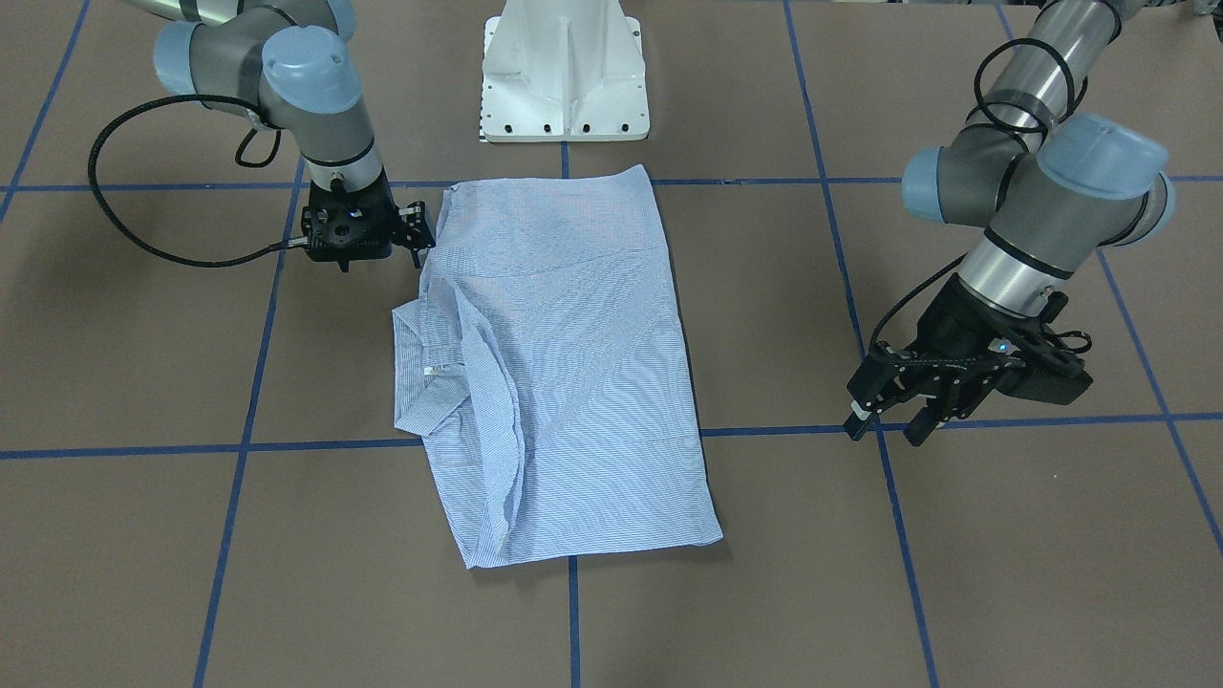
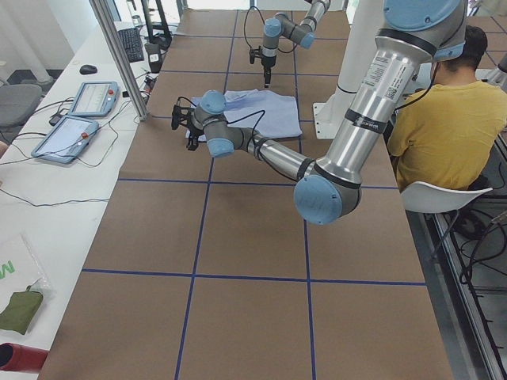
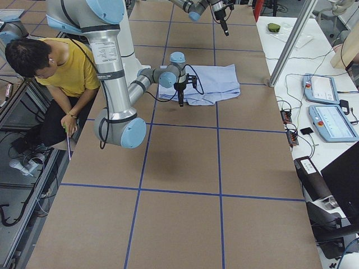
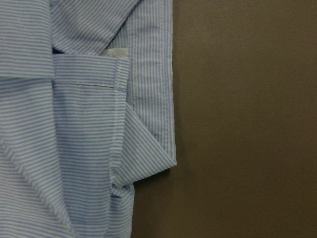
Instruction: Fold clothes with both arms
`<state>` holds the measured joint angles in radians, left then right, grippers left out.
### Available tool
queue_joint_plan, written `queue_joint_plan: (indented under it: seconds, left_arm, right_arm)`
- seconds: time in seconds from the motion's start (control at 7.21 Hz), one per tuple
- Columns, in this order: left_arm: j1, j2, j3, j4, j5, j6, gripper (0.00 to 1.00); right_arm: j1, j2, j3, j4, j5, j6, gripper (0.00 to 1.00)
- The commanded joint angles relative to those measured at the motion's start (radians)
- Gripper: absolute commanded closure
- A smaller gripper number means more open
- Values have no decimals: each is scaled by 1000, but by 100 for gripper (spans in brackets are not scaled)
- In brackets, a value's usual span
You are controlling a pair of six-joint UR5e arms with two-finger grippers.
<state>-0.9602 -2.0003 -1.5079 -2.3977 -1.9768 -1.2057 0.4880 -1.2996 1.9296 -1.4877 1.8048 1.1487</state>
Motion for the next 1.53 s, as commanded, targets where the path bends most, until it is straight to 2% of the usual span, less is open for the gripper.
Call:
queue_joint_plan:
  seconds: [0.0,0.28,0.42,0.83,1.11,1.39]
  left_arm:
    - [0,0,0,0,0,0,15]
    - [-11,9,-23,-1,-7,3,15]
    - [-21,17,-44,-1,-8,6,15]
    - [-49,81,-103,-5,-71,8,15]
    - [-49,81,-104,-5,-71,2,15]
    - [-48,81,-104,-6,-71,0,15]
  right_arm:
    - [15,-30,31,10,1,2,0]
    - [33,136,-13,-89,-5,3,0]
    - [44,249,-88,-104,-8,3,0]
    - [47,464,-350,-102,-54,-52,0]
    - [46,470,-391,-108,-91,-186,0]
    - [38,476,-431,-111,-107,-229,0]
